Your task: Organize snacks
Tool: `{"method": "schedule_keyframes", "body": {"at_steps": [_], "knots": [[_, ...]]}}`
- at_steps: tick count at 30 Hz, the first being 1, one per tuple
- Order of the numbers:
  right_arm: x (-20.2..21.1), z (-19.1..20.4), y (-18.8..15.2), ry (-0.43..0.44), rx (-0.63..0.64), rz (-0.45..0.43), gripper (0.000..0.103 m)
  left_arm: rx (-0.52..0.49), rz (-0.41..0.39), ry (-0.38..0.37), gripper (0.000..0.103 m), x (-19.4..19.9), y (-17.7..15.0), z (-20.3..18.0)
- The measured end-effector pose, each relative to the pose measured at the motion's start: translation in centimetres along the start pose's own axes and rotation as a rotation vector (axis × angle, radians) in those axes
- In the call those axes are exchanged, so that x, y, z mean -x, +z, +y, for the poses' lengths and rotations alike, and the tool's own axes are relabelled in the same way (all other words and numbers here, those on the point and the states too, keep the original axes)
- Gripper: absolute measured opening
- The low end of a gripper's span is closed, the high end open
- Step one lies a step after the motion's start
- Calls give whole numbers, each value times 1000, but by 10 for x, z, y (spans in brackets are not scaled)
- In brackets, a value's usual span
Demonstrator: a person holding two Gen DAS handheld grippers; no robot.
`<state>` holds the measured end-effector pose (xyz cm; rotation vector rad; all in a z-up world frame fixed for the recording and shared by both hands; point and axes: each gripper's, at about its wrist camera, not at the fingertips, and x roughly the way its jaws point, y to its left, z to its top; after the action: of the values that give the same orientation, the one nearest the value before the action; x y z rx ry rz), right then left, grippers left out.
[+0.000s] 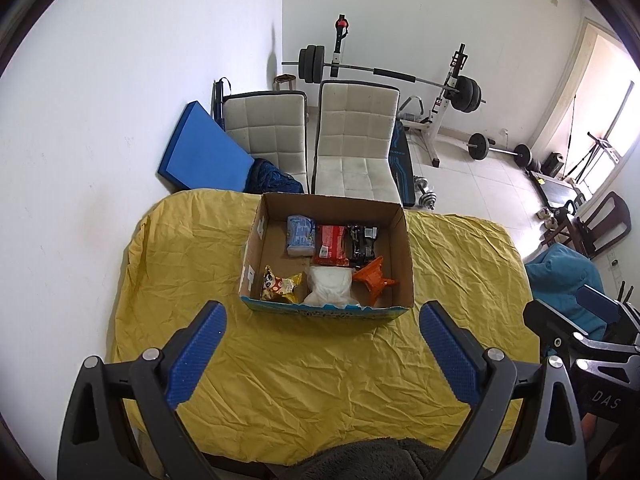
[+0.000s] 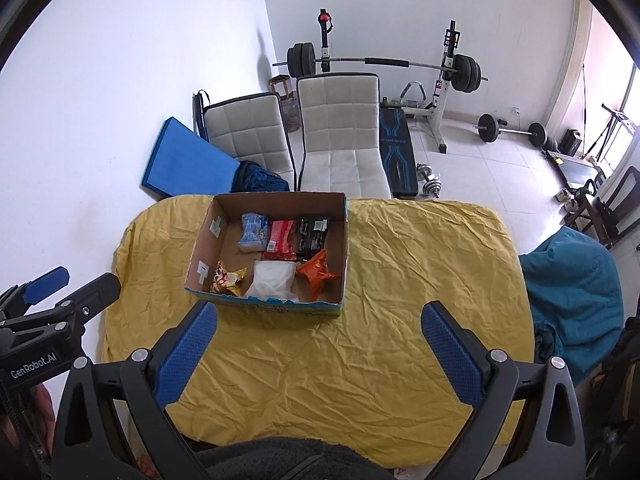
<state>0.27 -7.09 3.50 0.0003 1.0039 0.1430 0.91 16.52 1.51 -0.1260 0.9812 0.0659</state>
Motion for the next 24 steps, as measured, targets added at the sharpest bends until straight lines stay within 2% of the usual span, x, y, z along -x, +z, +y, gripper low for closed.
{"method": "schedule_keyframes", "body": {"at_steps": [24], "knots": [[9, 6, 3, -23, 11, -45, 103, 23, -19, 24, 99, 10, -1, 10]]}}
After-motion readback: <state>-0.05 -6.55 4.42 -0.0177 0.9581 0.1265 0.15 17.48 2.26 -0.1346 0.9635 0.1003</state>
